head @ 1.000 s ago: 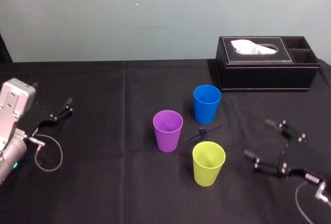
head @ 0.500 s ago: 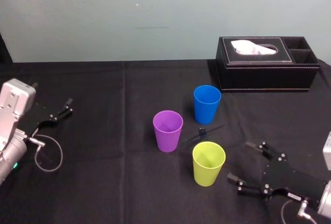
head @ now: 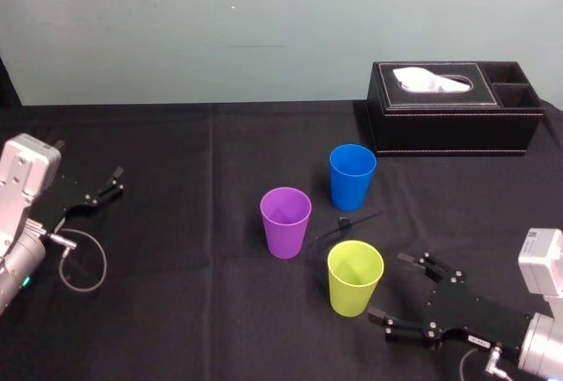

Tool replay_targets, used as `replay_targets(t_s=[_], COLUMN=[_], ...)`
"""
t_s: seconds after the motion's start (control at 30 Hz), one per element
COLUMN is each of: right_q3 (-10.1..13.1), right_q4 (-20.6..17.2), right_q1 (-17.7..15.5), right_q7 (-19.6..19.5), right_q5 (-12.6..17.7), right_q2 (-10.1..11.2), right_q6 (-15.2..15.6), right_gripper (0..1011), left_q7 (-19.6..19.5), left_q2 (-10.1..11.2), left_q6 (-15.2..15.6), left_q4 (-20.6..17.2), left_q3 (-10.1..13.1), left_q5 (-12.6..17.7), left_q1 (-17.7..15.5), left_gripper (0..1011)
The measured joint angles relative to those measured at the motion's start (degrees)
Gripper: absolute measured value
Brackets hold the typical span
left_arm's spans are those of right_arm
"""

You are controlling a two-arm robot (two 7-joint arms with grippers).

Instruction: Stack the three plastic cups sequentially using one hand.

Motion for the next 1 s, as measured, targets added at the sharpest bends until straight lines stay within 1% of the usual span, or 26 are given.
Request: replay_targets(t_s=[0.1,0.3,0.6,1.0], right_q3=[-0.02,-0.16,-0.62,-1.5], right_q4=[0.66,1.76,2.88,3.91], right_q1=[0.51,1.31,2.33,3.92], right_q7=[0.74,1.74,2.2,2.96], right_q5=[-0.09,0.0,-0.13,0.57], right_q2=[-0.85,-1.8,-2.89,-4.16], right_q6=[0.79,1.68,2.19,2.9], right_gripper=[1000,1000,1000,1000], left_q7=[0.0,0.0,0.0,0.0], left_q2=[0.0,0.0,0.0,0.0], left_q6=[0.0,0.0,0.0,0.0], left_q4=[0.0,0.0,0.0,0.0], left_q3=[0.0,0.0,0.0,0.0], left_q5=[0.0,0.0,0.0,0.0], left_q1=[0.0,0.0,0.0,0.0], left_gripper=[1010,1010,1010,1010])
